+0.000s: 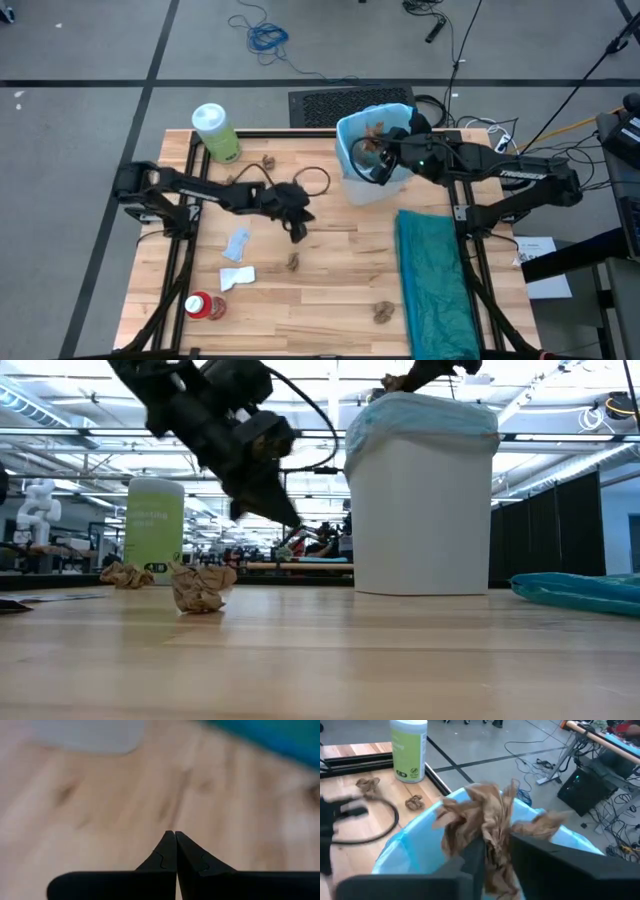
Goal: Place trash/remove bag and relplace
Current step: Put the brown paper trash into the trash bin
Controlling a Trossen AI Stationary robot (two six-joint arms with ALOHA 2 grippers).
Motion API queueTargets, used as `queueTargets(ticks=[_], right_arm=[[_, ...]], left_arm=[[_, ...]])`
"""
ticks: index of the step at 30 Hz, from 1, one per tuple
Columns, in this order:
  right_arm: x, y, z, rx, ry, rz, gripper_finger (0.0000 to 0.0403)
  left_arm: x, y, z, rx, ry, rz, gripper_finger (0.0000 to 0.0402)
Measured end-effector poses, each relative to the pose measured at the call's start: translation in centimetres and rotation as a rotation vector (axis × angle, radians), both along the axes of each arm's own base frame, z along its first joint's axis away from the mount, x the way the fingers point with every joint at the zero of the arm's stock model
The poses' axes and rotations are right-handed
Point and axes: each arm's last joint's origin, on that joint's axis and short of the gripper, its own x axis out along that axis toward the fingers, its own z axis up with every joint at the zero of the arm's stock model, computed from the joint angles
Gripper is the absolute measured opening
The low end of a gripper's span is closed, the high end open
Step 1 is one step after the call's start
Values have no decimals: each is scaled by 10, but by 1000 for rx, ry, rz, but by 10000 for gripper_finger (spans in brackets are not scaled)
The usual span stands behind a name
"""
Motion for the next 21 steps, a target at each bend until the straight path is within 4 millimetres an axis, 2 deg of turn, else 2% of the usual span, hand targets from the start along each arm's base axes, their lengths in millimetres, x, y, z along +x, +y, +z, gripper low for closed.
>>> queueTargets(ticks=[5,8,11,14,17,21], right_arm=[[-3,2,3,-1,-15,6,172],[-3,2,3,0,-17,9,220],[-3,3,3,0,-17,9,257],[-3,2,3,1,-18,8,281],[-3,2,3,1,-18,9,292],[-3,3,3,-9,-8,16,294]], left_arm=[[-32,8,26,238,203,172,0],[-45,21,29,318,284,279,0],[-51,46,20,301,371,364,0],[-54,78,8,289,428,462,0],[-57,110,-4,287,455,539,3],[-62,141,-19,234,465,579,32]])
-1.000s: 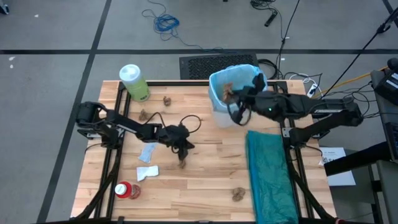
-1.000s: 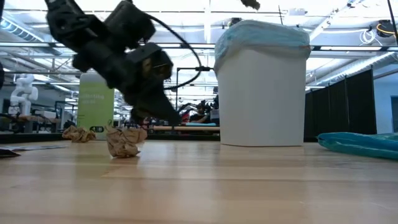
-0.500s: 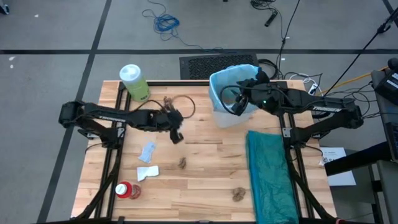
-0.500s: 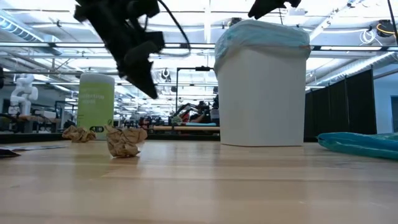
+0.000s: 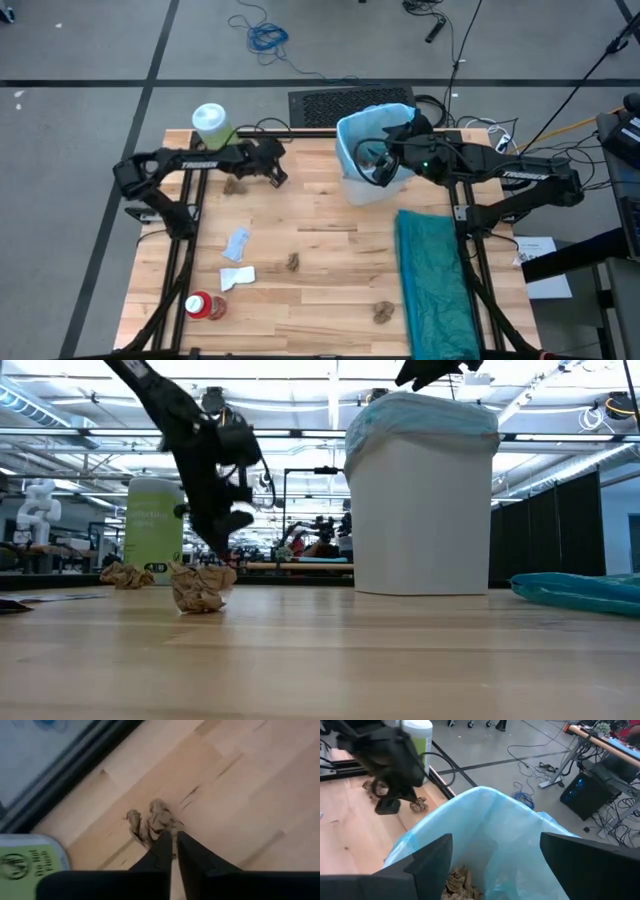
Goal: Place trash/remove bag and relplace
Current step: Put the brown paper trash into the trash bin
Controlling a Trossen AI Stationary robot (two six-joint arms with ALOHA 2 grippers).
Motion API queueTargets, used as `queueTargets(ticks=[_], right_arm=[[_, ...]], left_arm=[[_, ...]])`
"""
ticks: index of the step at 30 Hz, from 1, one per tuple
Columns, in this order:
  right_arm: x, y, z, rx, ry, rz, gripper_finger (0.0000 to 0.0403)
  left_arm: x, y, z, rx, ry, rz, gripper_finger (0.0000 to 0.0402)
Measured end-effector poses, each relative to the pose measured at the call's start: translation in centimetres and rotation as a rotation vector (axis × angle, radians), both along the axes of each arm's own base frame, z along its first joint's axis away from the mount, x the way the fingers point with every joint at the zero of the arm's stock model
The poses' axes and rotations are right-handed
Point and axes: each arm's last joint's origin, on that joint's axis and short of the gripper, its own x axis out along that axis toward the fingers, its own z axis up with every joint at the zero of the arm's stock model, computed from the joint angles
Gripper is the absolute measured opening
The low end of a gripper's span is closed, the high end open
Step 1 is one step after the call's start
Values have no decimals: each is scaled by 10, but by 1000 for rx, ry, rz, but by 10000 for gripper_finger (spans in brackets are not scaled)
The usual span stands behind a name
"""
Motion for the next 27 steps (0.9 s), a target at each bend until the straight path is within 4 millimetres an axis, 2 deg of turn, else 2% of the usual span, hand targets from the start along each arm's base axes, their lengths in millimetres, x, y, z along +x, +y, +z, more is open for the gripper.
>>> queueTargets(ticks=[3,9,14,17,21,23,27], right_arm=[[0,0,0,-5,6,3,294],[0,0,0,-6,8,4,295],[0,0,0,-6,4,5,295],[0,4,2,-9,-11,20,291],[-3,14,14,-32,-40,74,274],[-6,20,26,-35,-51,101,257],[-16,29,49,-21,-83,134,197]], left_arm=[[-4,14,-8,-38,-19,33,68],[-6,28,-20,-67,-32,61,142],[-7,36,-34,-109,-19,43,161],[-5,38,-40,-116,1,25,139],[-1,33,-37,-93,3,-29,54],[1,30,-30,-81,-2,-56,18],[9,27,-2,-10,-70,-104,9]])
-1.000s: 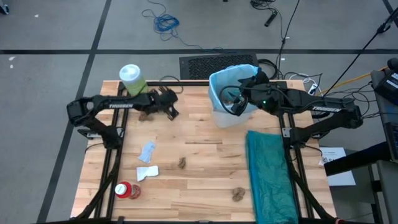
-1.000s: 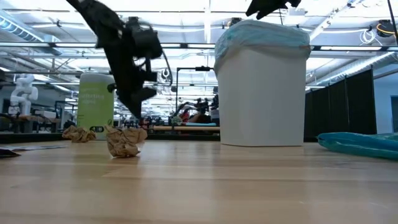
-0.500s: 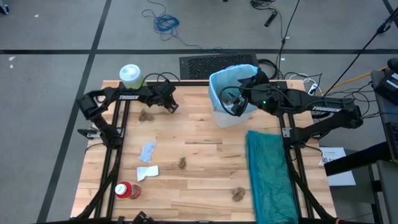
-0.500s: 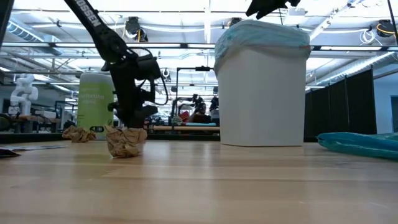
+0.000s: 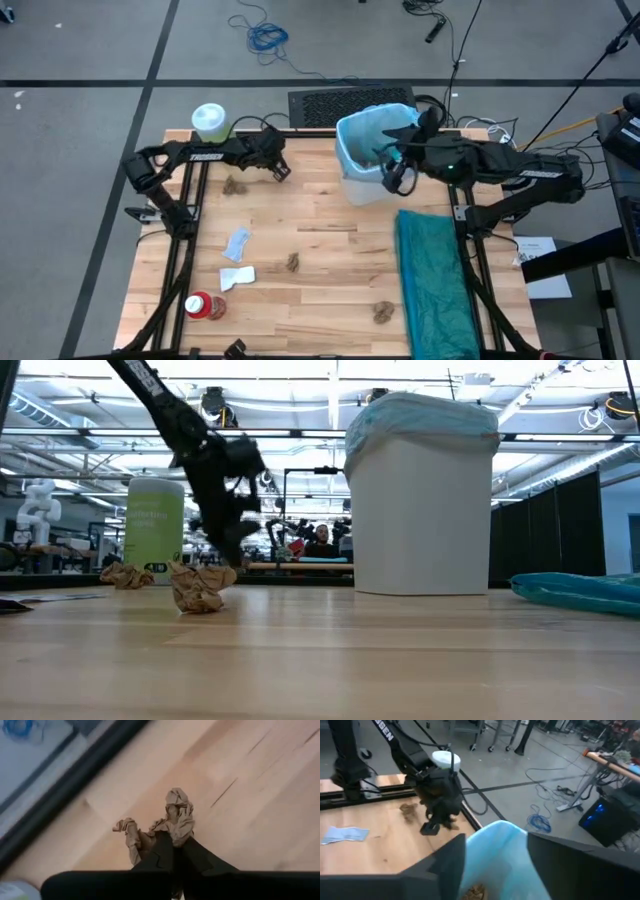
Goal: Place trash/remove bag and relplace
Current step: Put the brown paper trash into the trash bin
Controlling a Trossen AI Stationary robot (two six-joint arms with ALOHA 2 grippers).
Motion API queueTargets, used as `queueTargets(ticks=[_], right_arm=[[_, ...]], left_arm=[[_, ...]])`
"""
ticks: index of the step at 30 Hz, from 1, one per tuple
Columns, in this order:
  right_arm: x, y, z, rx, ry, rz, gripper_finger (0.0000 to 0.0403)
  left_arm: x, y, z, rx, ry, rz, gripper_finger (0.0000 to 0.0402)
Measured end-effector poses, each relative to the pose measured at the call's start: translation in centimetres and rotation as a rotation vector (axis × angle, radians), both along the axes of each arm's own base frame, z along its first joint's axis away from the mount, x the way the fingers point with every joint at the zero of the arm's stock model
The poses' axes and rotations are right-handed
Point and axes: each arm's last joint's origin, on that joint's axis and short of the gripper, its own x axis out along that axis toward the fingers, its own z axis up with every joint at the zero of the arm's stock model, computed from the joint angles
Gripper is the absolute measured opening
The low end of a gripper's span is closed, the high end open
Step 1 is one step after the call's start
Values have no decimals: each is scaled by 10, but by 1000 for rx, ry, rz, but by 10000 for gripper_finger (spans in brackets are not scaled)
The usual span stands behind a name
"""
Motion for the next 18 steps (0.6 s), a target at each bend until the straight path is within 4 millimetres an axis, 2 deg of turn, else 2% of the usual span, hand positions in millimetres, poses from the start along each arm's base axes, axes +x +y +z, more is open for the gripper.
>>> queueTargets(ticks=[3,7,13,18], right_arm=[[-9,3,11,41,-8,-2,126],[-19,5,14,84,33,-18,21],[-25,10,6,183,92,2,4],[-23,19,4,244,90,63,1]], left_arm=[[2,-6,23,28,-48,-26,5],[3,-14,66,54,-205,-101,4],[-2,-29,139,68,-492,-301,2],[5,-42,191,89,-663,-459,2]])
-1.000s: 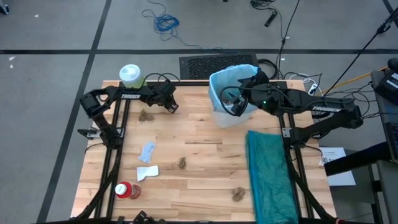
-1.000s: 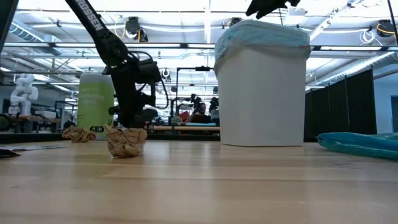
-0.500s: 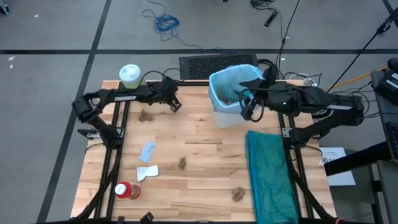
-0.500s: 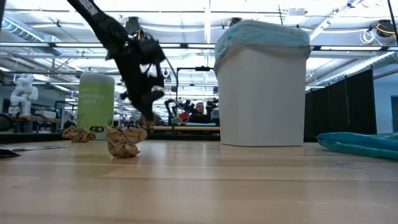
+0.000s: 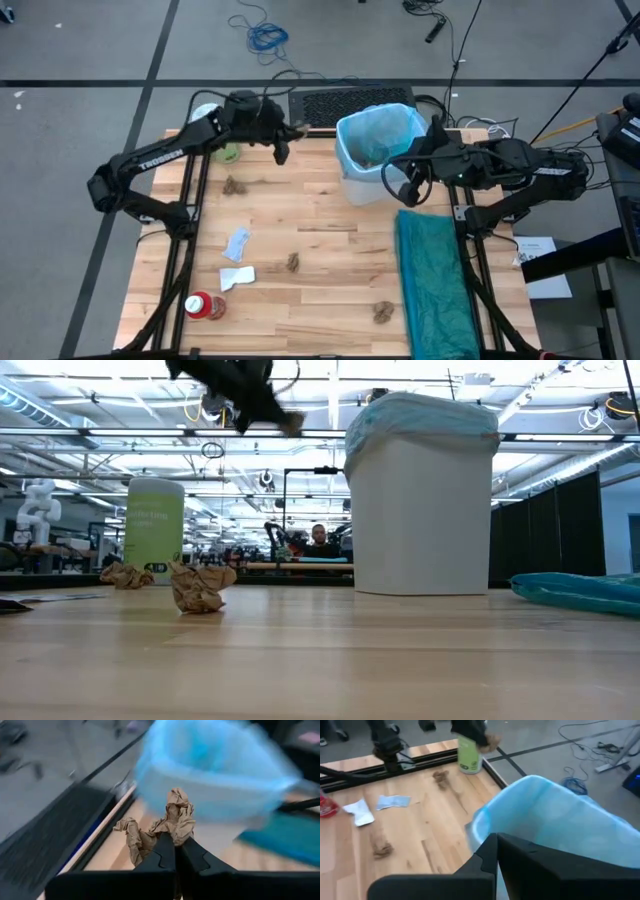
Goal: Place trash/remove bag and relplace
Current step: Put the brown paper trash into the trash bin, then put the top white paper trash into the trash bin
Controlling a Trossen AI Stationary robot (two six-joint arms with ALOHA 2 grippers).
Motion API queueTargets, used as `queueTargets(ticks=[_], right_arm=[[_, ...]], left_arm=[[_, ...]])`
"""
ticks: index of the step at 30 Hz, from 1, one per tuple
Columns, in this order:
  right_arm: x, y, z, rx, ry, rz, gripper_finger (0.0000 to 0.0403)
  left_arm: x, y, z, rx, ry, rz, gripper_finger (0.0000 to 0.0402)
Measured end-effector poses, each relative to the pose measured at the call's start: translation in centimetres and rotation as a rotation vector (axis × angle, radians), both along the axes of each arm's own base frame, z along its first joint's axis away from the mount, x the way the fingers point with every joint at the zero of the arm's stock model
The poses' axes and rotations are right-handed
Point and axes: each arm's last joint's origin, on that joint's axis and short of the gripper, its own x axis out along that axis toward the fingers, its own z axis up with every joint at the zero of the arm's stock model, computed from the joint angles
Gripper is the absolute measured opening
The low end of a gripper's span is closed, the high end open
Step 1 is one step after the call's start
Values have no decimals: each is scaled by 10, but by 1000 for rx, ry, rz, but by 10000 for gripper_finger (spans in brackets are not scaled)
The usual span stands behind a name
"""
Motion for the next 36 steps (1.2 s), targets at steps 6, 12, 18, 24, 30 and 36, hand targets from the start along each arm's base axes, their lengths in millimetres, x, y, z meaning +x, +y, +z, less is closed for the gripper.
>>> queueTargets(ticks=[6,12,18,24,30,36], right_arm=[[4,4,-2,-5,8,12,0],[6,4,-2,-6,7,11,0],[6,4,-2,-5,6,11,0],[6,4,-2,-5,6,11,0],[5,4,-3,-4,16,14,0],[5,4,-3,-5,17,14,0]], left_arm=[[26,-13,50,97,-112,-110,1],[64,-10,71,108,-104,-157,1],[113,9,62,68,-85,-237,3],[148,22,48,51,-69,-281,7],[155,19,49,119,-75,-308,60],[154,14,53,151,-78,-319,140]])
